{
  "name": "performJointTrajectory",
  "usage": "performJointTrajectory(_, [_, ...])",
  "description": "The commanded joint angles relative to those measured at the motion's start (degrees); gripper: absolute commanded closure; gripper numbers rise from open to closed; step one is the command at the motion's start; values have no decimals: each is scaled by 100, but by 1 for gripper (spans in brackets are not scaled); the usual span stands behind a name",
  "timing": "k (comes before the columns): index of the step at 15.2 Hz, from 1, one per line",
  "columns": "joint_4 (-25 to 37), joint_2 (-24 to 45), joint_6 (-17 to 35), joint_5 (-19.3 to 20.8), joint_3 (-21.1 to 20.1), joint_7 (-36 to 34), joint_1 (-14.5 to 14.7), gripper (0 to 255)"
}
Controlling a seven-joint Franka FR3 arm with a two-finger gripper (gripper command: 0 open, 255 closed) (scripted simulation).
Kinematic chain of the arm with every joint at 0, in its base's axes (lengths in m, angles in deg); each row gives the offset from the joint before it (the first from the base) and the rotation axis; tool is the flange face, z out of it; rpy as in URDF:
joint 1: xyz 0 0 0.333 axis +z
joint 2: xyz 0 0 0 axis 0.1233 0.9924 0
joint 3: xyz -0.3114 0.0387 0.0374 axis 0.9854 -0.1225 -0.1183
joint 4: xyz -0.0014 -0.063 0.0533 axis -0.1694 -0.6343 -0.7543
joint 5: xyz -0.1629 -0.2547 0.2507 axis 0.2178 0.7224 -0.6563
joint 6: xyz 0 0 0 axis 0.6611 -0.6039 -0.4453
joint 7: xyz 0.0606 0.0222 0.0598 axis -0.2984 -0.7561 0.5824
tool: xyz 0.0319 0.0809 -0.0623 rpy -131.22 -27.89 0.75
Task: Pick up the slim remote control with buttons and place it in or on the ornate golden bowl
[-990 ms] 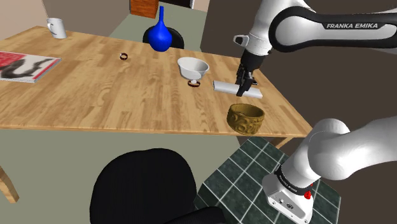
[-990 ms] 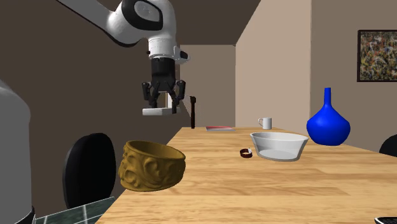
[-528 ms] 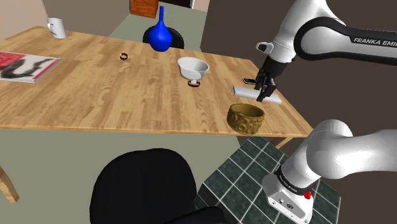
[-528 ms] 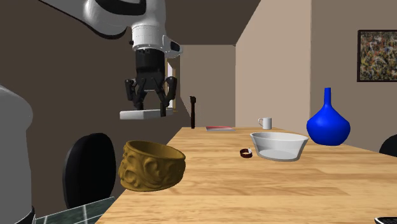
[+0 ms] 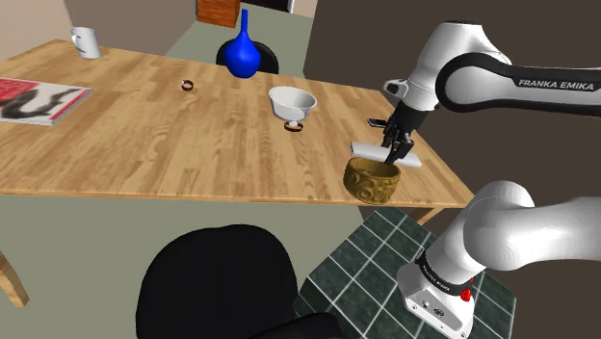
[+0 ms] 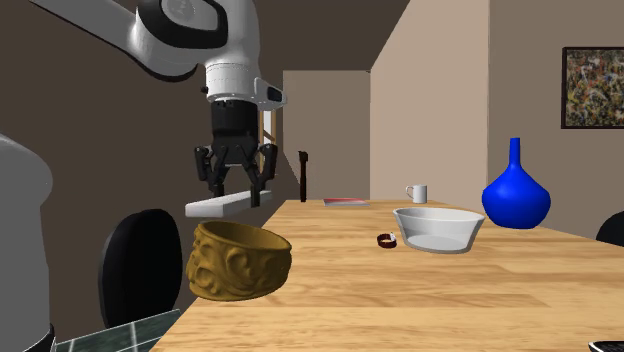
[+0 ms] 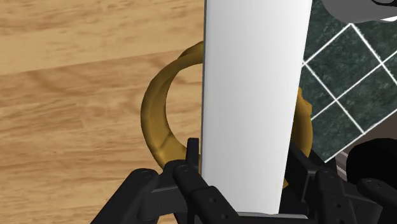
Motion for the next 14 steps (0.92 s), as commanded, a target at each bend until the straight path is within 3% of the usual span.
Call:
performJointTrajectory(1, [-141,6,153,19,17,-4,-10,255])
performJointTrajectory(5, [-375,71,450,56,51,-11,-27,255])
performJointTrajectory(12, [-375,71,450,56,51,-11,-27,255])
performJointTrajectory(13, [-376,71,451,55,50,-12,-26,0])
performJointTrajectory(14, [-377,68,450,56,50,-11,-27,0])
